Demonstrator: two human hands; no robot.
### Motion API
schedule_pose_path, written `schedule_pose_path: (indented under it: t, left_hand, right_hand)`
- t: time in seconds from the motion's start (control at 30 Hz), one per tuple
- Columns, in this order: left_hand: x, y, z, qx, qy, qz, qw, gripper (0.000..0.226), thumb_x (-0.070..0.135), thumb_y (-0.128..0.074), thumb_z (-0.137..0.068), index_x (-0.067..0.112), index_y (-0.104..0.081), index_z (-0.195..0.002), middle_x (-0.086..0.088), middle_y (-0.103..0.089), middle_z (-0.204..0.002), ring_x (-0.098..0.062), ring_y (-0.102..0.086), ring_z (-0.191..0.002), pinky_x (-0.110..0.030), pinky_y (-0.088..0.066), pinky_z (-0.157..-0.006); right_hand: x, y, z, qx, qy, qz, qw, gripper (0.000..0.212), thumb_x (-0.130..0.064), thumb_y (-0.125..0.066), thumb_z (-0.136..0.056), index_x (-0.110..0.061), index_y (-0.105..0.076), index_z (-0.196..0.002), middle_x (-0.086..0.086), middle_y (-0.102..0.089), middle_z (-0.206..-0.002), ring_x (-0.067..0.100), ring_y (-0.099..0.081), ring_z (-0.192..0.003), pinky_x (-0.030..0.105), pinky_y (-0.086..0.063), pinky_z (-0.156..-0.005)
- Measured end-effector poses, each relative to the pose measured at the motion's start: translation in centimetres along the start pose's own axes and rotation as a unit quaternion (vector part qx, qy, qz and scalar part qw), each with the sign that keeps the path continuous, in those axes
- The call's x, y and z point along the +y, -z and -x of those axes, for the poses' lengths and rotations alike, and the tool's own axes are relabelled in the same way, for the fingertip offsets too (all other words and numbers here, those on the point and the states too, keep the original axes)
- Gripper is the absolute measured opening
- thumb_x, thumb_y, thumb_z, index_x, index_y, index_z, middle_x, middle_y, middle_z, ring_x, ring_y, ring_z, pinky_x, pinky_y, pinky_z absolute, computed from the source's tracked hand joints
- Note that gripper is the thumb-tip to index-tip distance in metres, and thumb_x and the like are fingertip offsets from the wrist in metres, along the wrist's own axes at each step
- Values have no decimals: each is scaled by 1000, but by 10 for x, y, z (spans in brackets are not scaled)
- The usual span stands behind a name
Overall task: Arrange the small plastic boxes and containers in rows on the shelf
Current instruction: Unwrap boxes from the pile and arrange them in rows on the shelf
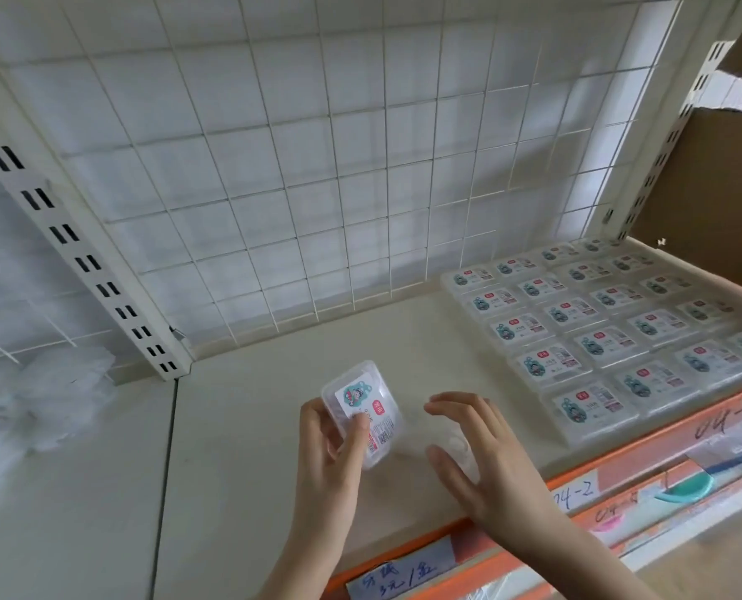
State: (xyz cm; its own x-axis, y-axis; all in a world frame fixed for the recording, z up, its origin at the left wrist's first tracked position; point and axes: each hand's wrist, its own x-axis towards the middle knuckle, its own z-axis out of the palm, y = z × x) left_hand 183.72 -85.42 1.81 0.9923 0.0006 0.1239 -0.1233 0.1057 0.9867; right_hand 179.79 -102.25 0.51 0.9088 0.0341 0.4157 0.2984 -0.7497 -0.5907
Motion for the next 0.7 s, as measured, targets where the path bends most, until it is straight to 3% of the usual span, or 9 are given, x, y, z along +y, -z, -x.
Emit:
schedule_pose_path:
  t: [0.07, 0.17, 0.27, 0.43, 0.5, 0.57, 0.63, 0.7]
  left_hand:
    - [0, -6, -1, -9, -5, 18, 1000, 19, 16, -62, -82, 6, -50, -93, 4, -66, -79, -4, -63, -71, -13, -47, -59]
    - [-4, -15, -6, -18, -1, 37, 999, 28, 18, -64, -73, 5, -51, -93, 0, -68, -80, -9, -65, -74, -18, -50, -62]
    - [-9, -25, -13, -34, 4, 36, 999, 29, 21, -65, -72, 7, -51, -94, -2, -70, -83, -13, -67, -78, -22, -52, -65]
    - [-16, -27, -29, -81, -71, -118, 987, 23, 34, -59, -81, 18, -55, -98, 9, -67, -92, -6, -64, -88, -18, -48, -74]
    - [-26, -23, -36, -97, -104, -248, 958, 27, 46, -60, -84, 28, -54, -103, 16, -63, -97, 0, -59, -98, -17, -44, -83]
    - [-34, -21, -38, -130, -137, -345, 919, 27, 45, -58, -86, 28, -58, -106, 24, -56, -103, -2, -55, -104, -19, -41, -87]
    - [-37, -21, -38, -160, -179, -394, 887, 32, 47, -54, -82, 24, -63, -103, 26, -51, -102, -3, -51, -104, -22, -42, -87]
    - [-34, -21, -38, -184, -205, -422, 864, 48, 61, -49, -79, 24, -63, -106, 20, -53, -109, -1, -45, -108, -25, -43, -89]
  right_hand:
    - [-6, 1, -3, -15, 16, -17, 1000, 45, -48, -54, -86, -29, -43, -126, -17, -44, -126, 1, -42, -120, 20, -37, -97]
    - [-12, -2, -12, -35, 24, -12, 999, 64, -57, -57, -79, -33, -31, -131, -15, -37, -130, 3, -40, -122, 18, -39, -95]
    - [-11, -3, -23, -18, 1, -17, 1000, 61, -57, -54, -78, -36, -28, -129, -16, -37, -127, 6, -44, -119, 23, -47, -88]
    - [11, 15, -56, -28, 11, 52, 998, 57, -38, -61, -81, -22, -38, -130, -7, -45, -130, 15, -49, -117, 28, -48, -89]
    - [21, 25, -78, -54, 5, 108, 993, 57, -30, -63, -85, -18, -36, -134, -3, -44, -133, 16, -49, -118, 29, -48, -92]
    - [32, 30, -104, -106, -18, 162, 981, 57, -28, -61, -88, -16, -33, -136, 1, -43, -135, 18, -47, -119, 30, -46, -91]
    - [43, 31, -127, -160, -34, 185, 969, 54, -25, -60, -89, -15, -33, -135, 3, -43, -135, 20, -45, -119, 32, -44, -88]
    - [52, 27, -142, -196, -31, 195, 960, 50, -21, -60, -88, -14, -36, -132, 3, -45, -132, 20, -46, -116, 33, -44, -85]
